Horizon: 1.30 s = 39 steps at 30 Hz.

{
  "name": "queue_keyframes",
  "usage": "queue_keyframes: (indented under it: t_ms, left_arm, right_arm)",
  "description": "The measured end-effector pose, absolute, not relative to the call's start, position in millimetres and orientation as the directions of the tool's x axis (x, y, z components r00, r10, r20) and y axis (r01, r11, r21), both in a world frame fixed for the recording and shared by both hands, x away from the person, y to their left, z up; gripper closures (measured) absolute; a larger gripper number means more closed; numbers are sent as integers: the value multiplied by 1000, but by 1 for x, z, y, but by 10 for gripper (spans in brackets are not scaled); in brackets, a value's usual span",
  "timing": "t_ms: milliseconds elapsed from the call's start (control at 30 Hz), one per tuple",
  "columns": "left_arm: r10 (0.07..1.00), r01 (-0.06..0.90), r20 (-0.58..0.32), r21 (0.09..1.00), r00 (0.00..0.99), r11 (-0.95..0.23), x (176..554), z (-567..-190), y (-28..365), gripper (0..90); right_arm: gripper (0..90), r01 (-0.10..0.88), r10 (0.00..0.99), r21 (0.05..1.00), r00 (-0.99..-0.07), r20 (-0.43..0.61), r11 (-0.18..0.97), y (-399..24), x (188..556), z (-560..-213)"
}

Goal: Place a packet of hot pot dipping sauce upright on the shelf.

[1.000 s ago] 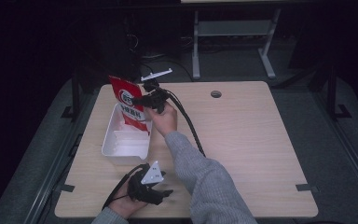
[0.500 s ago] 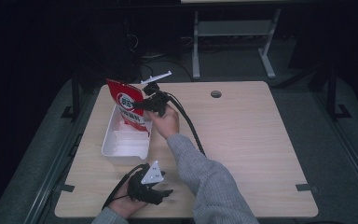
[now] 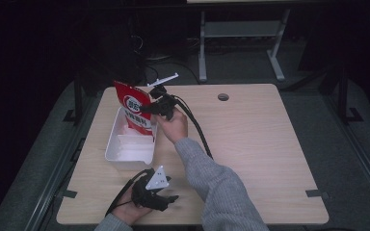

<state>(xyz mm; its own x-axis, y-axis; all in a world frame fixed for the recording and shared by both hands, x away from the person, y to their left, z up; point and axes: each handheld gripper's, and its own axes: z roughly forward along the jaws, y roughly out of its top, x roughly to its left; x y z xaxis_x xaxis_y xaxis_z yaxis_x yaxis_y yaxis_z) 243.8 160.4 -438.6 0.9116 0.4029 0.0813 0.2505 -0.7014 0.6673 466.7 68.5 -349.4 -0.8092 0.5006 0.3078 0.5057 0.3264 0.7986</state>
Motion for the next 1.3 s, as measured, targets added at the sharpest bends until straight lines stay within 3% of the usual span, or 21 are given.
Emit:
queue_keyframes:
  t_ms: [367,900,1300]
  left_arm:
    - [403,251,81,668,912,-701,244,-438,161,342]
    - [401,249,81,667,912,-702,244,-439,160,342]
    - [403,251,80,668,912,-701,244,-439,161,342]
  right_arm:
    - [883,512,509,794,-804,308,329,67,467,-349]
    - [684,530,522,775,-794,311,344,58,469,-348]
    - [637,551,535,762,-780,325,340,41,468,-349]
